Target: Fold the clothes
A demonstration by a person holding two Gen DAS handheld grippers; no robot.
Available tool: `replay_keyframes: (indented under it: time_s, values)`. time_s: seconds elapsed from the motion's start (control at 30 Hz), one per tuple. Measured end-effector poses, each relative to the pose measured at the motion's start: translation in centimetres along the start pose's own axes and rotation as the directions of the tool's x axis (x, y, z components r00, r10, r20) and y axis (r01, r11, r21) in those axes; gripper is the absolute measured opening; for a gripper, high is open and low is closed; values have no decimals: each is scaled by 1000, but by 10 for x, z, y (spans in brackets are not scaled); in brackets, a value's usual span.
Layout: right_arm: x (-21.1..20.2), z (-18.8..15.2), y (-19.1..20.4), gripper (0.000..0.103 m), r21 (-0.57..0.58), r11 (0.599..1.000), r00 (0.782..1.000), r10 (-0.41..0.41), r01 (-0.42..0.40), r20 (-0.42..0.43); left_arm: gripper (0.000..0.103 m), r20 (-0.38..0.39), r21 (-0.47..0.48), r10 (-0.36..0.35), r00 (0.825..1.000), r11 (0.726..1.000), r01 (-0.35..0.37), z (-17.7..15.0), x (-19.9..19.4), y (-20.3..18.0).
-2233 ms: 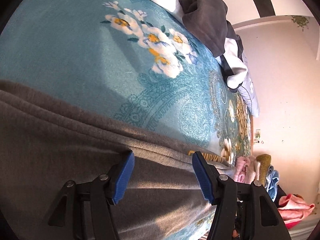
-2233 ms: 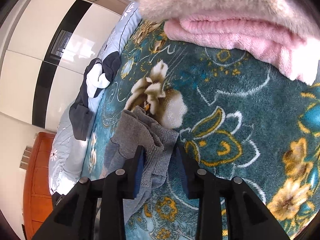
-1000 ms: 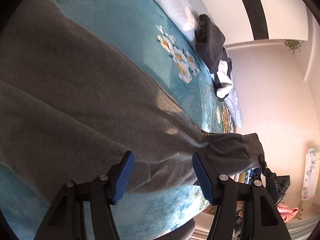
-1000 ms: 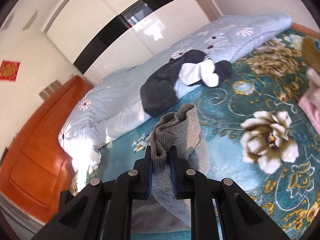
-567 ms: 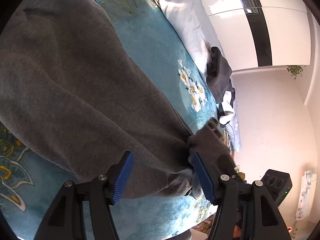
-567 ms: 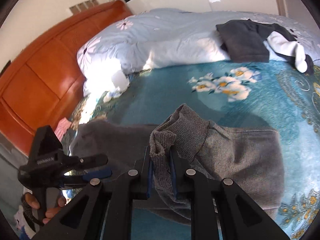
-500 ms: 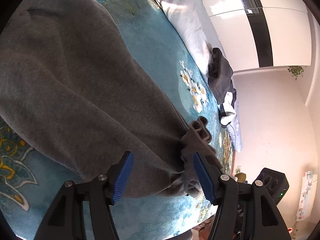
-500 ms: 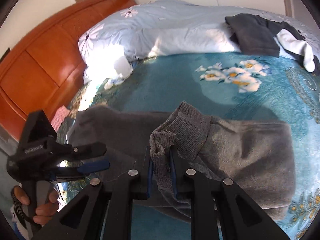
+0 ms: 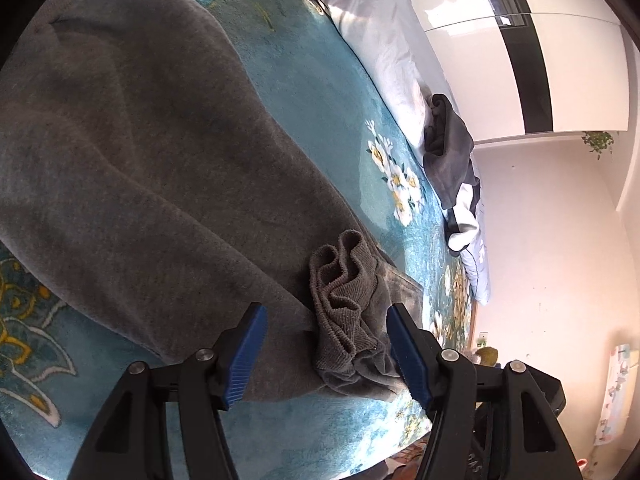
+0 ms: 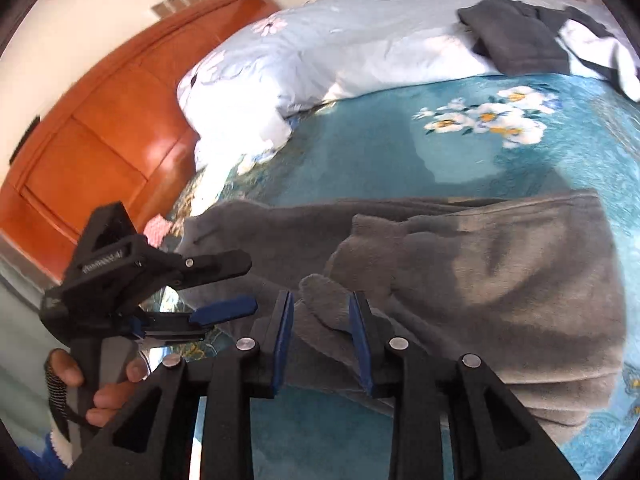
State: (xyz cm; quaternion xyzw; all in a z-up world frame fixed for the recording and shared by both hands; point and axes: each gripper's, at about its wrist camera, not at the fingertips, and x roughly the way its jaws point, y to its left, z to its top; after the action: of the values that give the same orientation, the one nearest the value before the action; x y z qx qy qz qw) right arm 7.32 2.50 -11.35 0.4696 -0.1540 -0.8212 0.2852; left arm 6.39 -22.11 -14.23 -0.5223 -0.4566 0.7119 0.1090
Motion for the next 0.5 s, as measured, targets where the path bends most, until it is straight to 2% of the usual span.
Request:
replay_keyframes:
  time_s: [0.1, 0.3, 0.4, 0.47, 0.5]
  values:
    - [-37, -2, -42, 42, 139, 990, 995, -43, 31, 89, 66, -29, 23, 22, 999, 1000, -21, 2, 19, -7]
    - [-83, -22, -115, 42, 377, 925, 979, -116, 45, 167, 66, -101, 59, 30, 994, 998, -24, 0, 56, -23]
    - [-88, -31, -133, 42, 440, 897, 978, -120, 32, 173, 64, -104, 84, 48, 993, 996, -39, -4, 65, -29]
    - [-90, -34, -140, 42, 458, 889, 978, -120, 28, 173, 63, -72, 98, 57, 996, 994, -50, -7, 65, -32]
    - [-92, -35, -141, 42, 461, 887, 977, -119, 25, 176, 56, -61, 102, 69, 996, 993, -63, -7, 66, -32]
